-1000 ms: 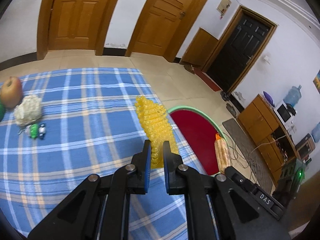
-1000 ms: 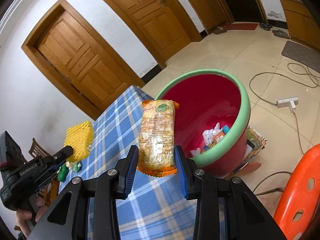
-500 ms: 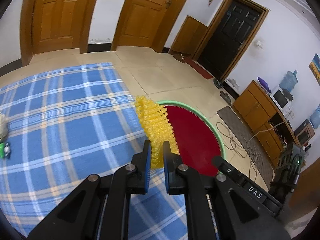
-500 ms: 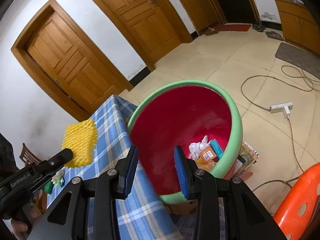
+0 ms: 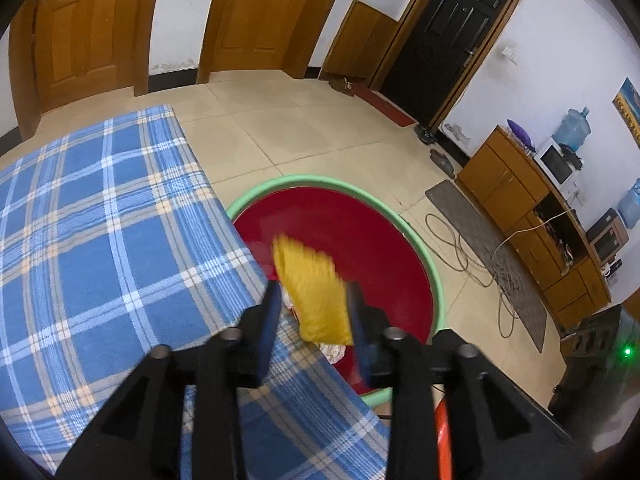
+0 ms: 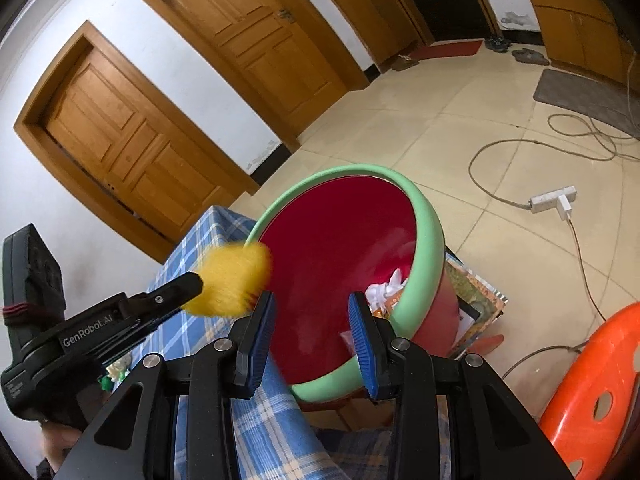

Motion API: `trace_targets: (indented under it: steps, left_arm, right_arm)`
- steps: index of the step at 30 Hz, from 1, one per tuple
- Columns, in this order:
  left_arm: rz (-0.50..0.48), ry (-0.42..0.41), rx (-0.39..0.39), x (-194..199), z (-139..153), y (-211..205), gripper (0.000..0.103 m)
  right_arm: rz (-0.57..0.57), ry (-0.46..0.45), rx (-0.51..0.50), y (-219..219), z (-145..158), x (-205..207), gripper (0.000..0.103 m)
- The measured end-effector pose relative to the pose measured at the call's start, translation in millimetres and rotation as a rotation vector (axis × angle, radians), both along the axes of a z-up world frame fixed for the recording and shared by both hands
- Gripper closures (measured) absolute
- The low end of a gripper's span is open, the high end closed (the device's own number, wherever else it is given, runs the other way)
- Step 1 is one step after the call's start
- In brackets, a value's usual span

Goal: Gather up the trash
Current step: 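Move both open tools back over the table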

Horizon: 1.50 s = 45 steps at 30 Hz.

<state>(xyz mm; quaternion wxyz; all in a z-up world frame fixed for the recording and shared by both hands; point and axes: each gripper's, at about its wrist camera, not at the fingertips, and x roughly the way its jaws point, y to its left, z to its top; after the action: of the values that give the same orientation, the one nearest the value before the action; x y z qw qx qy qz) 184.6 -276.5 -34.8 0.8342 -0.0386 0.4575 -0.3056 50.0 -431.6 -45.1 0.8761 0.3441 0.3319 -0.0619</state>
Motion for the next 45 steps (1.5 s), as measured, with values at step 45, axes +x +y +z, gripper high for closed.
trace_targets:
  steps: [45]
  left_arm:
    - [0.448,-0.074,0.155,21,23,241,0.039]
  right_arm:
    - [0.202,0.078,-0.108,105,11,-1,0.032]
